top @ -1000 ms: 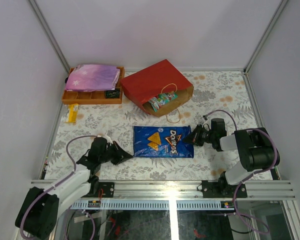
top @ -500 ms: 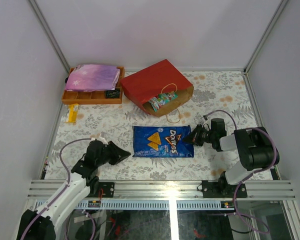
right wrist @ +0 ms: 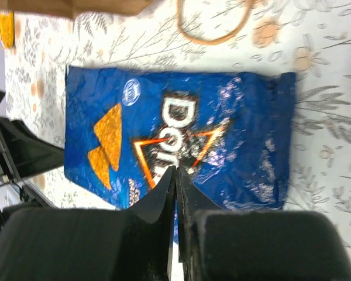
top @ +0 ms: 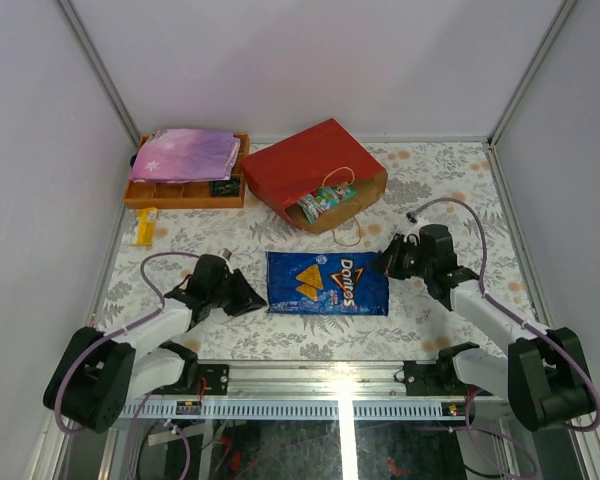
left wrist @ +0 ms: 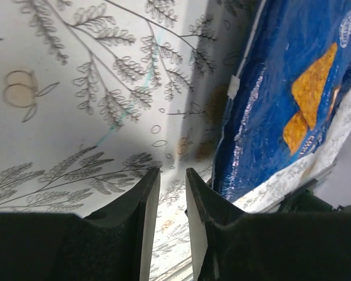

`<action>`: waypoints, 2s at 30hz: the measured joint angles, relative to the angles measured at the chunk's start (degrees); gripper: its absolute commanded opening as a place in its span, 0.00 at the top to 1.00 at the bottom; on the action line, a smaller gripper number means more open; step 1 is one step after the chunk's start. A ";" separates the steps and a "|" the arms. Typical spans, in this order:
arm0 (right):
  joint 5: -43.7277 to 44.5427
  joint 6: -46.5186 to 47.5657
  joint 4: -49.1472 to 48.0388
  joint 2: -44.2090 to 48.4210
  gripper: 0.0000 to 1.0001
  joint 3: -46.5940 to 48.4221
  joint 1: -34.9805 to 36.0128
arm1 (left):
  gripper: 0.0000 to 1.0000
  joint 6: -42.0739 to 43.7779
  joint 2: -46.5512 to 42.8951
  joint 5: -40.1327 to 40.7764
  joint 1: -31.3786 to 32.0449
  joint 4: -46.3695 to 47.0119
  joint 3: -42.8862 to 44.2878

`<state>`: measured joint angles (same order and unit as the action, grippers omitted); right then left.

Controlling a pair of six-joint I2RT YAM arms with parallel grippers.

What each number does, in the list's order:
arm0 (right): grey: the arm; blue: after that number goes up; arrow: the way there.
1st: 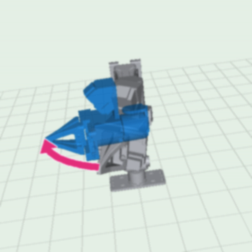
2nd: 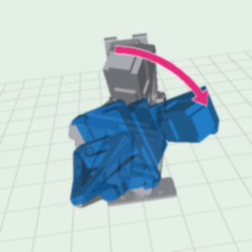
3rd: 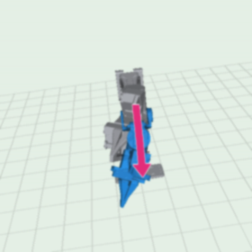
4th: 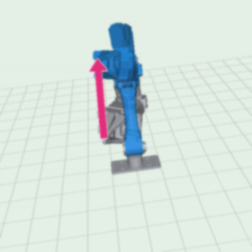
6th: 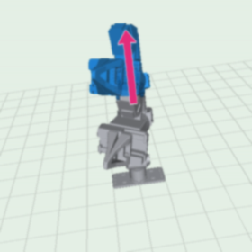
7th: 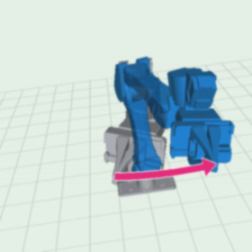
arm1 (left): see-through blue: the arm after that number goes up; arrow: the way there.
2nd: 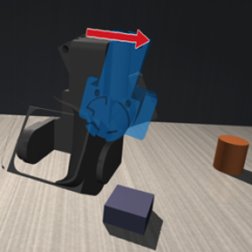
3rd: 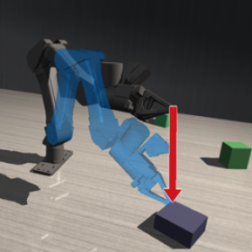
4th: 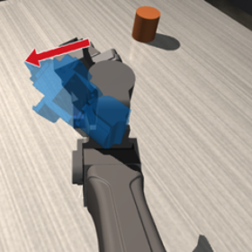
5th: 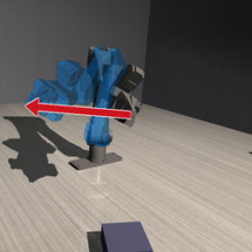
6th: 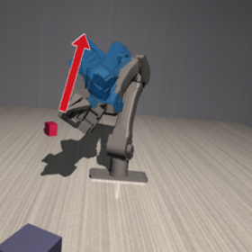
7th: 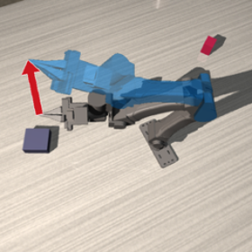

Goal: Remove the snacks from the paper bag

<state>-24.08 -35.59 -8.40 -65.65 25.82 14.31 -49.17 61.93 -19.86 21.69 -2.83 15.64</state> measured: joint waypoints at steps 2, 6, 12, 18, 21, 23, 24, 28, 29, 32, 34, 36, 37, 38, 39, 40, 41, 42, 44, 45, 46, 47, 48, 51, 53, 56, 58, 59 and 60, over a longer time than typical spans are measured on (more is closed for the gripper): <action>1.77 0.59 1.95 1.40 0.92 0.94 2.75 | 0.74 1.03 1.57 -0.07 0.00 0.87 0.13; 4.42 1.29 5.62 2.45 0.90 1.46 7.78 | 0.73 2.75 2.89 0.11 0.00 3.82 0.44; 7.15 1.40 9.94 1.79 0.78 3.32 10.95 | 0.64 4.11 4.66 -0.72 -0.04 7.76 0.44; 10.54 1.38 11.19 -1.60 0.63 8.11 17.94 | 0.55 4.70 4.72 -0.90 -1.95 10.88 -0.13; 14.14 1.42 12.20 -6.78 0.55 12.90 24.85 | 0.55 5.03 4.81 -2.29 -3.98 12.66 -0.59; 16.83 1.57 13.07 -11.93 0.44 17.53 29.64 | 0.56 5.55 5.11 -3.63 -5.62 13.68 -0.68; 18.45 1.73 13.46 -15.15 0.37 20.52 32.13 | 0.58 5.84 5.29 -4.15 -6.23 14.01 -0.68; 23.06 2.45 14.99 -26.91 0.27 31.41 38.99 | 0.61 6.40 5.40 -4.74 -7.13 14.56 -0.79; 24.44 2.62 15.52 -30.12 0.27 34.47 40.35 | 0.61 6.40 5.29 -4.63 -7.15 14.69 -0.94; 27.87 2.71 17.27 -36.39 0.30 39.93 42.03 | 0.60 6.29 4.46 -3.85 -7.28 14.71 -1.73; 30.97 2.84 19.43 -39.63 0.33 42.40 42.25 | 0.59 6.16 3.85 -3.48 -7.48 14.75 -1.99; 34.16 2.89 21.81 -41.68 0.35 43.45 42.18 | 0.59 6.01 3.56 -3.45 -7.52 15.02 -1.99; 35.71 2.89 22.88 -42.36 0.36 43.50 42.14 | 0.59 5.97 3.56 -3.50 -7.54 15.26 -1.99; 37.00 2.89 23.74 -42.80 0.37 43.50 42.14 | 0.58 5.95 3.61 -3.54 -7.54 15.52 -1.99; 38.05 2.89 24.30 -42.99 0.39 43.47 42.07 | 0.57 5.92 3.74 -3.72 -7.56 16.11 -1.99; 38.84 2.82 24.52 -42.99 0.40 43.21 41.99 | 0.57 5.90 3.98 -3.96 -7.56 16.81 -2.03; 39.21 2.73 24.48 -42.95 0.41 42.99 41.81 | 0.57 5.84 4.26 -4.42 -7.56 17.70 -2.16; 39.47 2.62 23.80 -42.77 0.43 42.27 41.46 | 0.57 5.75 4.55 -4.76 -7.56 18.49 -2.36; 39.06 2.08 21.62 -41.51 0.47 39.50 40.19 | 0.56 5.70 5.51 -5.84 -7.56 20.11 -2.84; 38.66 1.90 20.48 -40.81 0.49 38.25 39.52 | 0.56 5.66 5.99 -6.29 -7.56 20.59 -3.02; 37.88 1.68 18.99 -39.85 0.50 36.70 38.53 | 0.54 5.55 6.40 -6.78 -7.56 21.16 -3.17; 36.96 1.46 17.35 -38.86 0.51 35.04 37.44 | 0.52 5.51 6.71 -7.19 -7.56 21.49 -3.30; 36.09 1.31 16.06 -38.18 0.52 33.92 36.68 | 0.49 5.49 6.86 -7.52 -7.56 21.79 -3.39; 32.46 1.36 11.85 -36.57 0.53 30.71 34.93 | 0.39 4.72 6.97 -9.81 -7.56 24.70 -4.20; 29.51 1.60 8.98 -36.35 0.53 29.64 34.21 | 0.31 3.58 7.02 -12.13 -7.56 28.06 -5.20; 25.33 2.40 4.98 -37.55 0.52 29.62 33.73 | 0.30 1.29 7.65 -15.78 -7.19 33.18 -6.08; 22.84 2.69 2.64 -38.32 0.52 29.62 33.64 | 0.31 -0.13 8.50 -17.46 -6.03 35.93 -6.08; 21.49 2.73 1.36 -38.73 0.51 29.62 33.64 | 0.31 -0.61 8.79 -17.90 -4.94 36.70 -6.08; 20.79 2.75 0.70 -38.95 0.51 29.62 33.64 | 0.32 -1.01 8.92 -18.01 -3.87 36.94 -6.05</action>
<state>-3.29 -32.84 -7.70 -104.60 55.44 47.94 -50.17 70.85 -37.87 17.82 34.11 9.58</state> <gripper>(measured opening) 0.481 0.698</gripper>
